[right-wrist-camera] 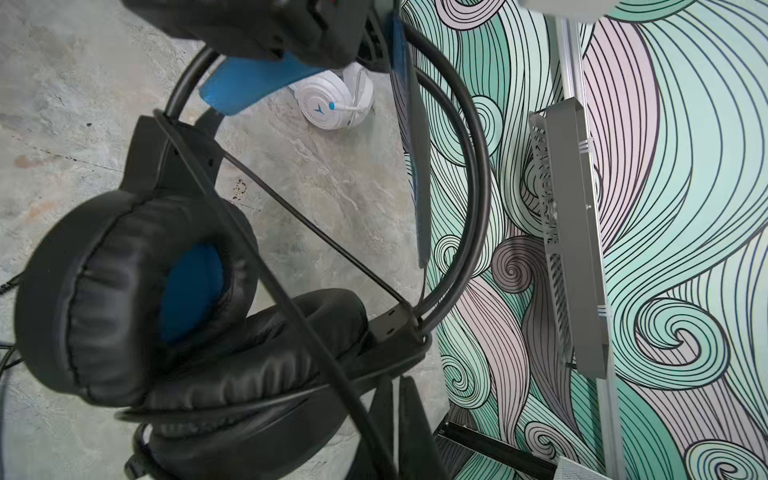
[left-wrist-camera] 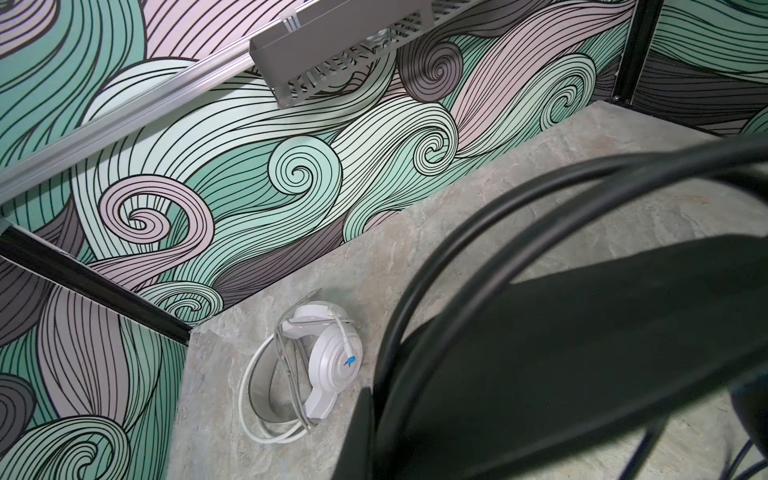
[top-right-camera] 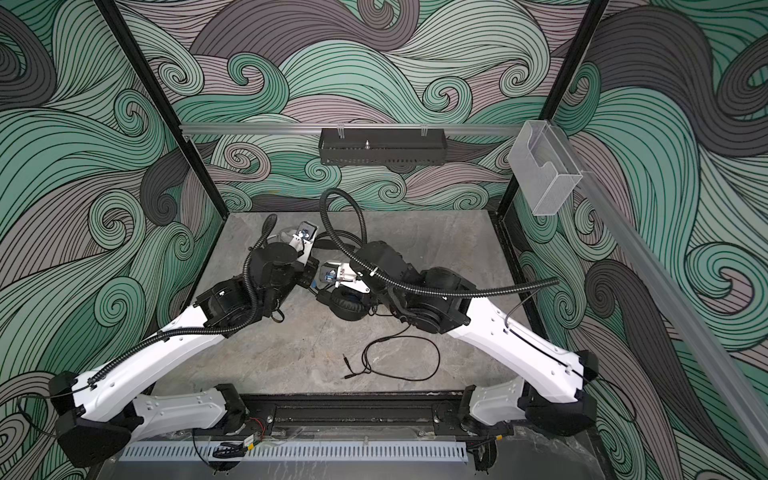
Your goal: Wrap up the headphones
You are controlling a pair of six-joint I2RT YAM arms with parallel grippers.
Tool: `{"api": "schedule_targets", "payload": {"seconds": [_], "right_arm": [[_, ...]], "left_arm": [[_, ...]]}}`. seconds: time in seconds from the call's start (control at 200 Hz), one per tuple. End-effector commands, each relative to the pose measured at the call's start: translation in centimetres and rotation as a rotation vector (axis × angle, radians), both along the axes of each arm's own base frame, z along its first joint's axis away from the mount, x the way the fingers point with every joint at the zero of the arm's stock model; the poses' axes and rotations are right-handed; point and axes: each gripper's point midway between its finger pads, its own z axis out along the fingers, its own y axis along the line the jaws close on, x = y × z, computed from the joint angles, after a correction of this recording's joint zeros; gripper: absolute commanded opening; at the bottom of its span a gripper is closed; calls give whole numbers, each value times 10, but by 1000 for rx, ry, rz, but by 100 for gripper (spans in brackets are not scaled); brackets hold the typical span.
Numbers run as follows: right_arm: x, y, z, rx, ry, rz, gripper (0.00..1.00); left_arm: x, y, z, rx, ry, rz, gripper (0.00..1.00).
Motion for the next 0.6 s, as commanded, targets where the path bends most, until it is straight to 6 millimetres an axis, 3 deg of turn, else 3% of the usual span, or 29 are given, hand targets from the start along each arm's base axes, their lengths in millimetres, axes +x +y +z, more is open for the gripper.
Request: {"api": "schedule_targets", "payload": {"seconds": [0.0, 0.17, 0.34, 0.475, 0.595], "right_arm": [[7, -23, 39, 55, -114, -82, 0], [-1, -15, 50, 73, -116, -54, 0], [-20, 5, 68, 372, 61, -43, 0], [-31, 18, 63, 509, 204, -54, 0], [-37, 22, 51, 529, 274, -57, 0]], "left_arm": [[-6, 22, 3, 112, -8, 40, 0], [-5, 30, 12, 112, -45, 94, 0], [-1, 31, 18, 56, -59, 134, 0], [2, 48, 26, 23, -76, 271, 0], [5, 53, 27, 13, -82, 331, 0]]}}
